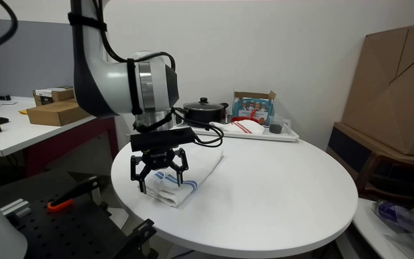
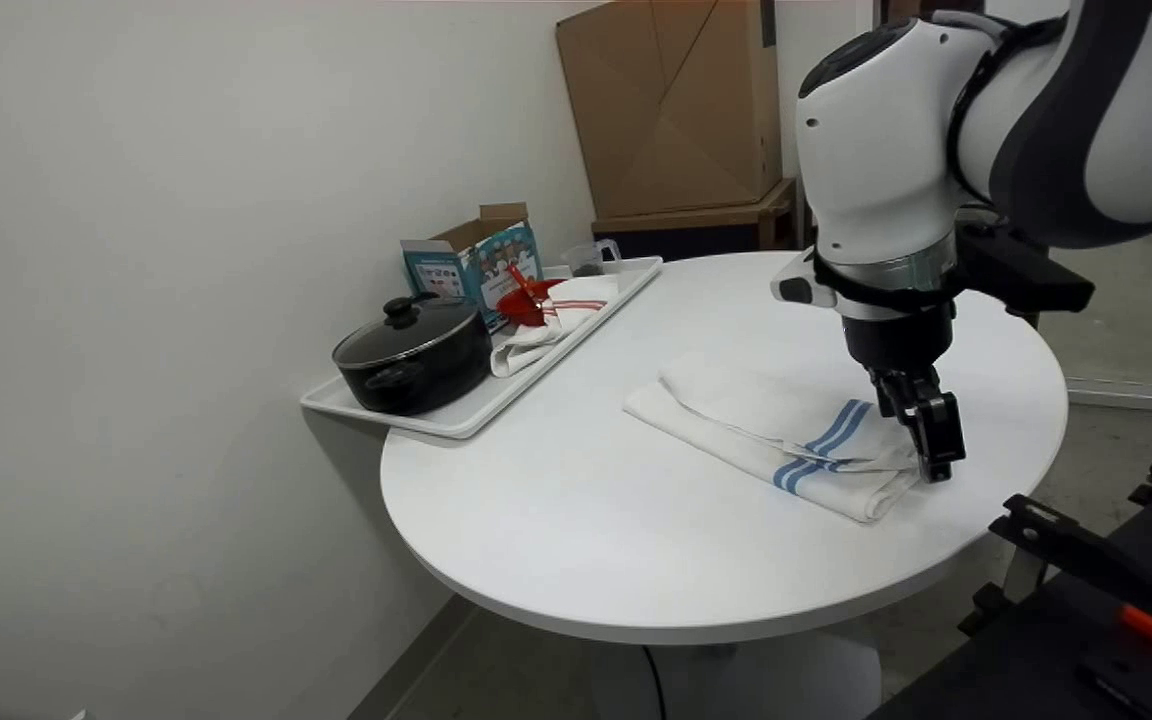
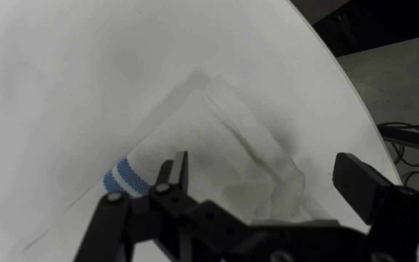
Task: Fold the white towel
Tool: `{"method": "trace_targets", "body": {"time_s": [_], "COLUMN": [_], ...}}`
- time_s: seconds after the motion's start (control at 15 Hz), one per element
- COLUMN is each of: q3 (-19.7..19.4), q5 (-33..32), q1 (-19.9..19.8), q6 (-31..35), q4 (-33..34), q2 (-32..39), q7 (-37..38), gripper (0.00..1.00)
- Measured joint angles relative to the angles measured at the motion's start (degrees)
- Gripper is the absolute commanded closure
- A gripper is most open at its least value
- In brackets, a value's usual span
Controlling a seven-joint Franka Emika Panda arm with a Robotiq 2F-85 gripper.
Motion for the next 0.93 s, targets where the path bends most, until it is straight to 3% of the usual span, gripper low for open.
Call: {"method": "trace_targets", "body": {"time_s": [0.47,0.93], "q3": [-2.7,-7.7], "q5": [-6.4,-14.9], "q1": [0.9,4.4], "q6": [3.9,9.2], "q4": [0.5,4.5], "q2": [1.3,4.8], "q7": [0.4,5.4], "gripper": [0.00,0.00]}}
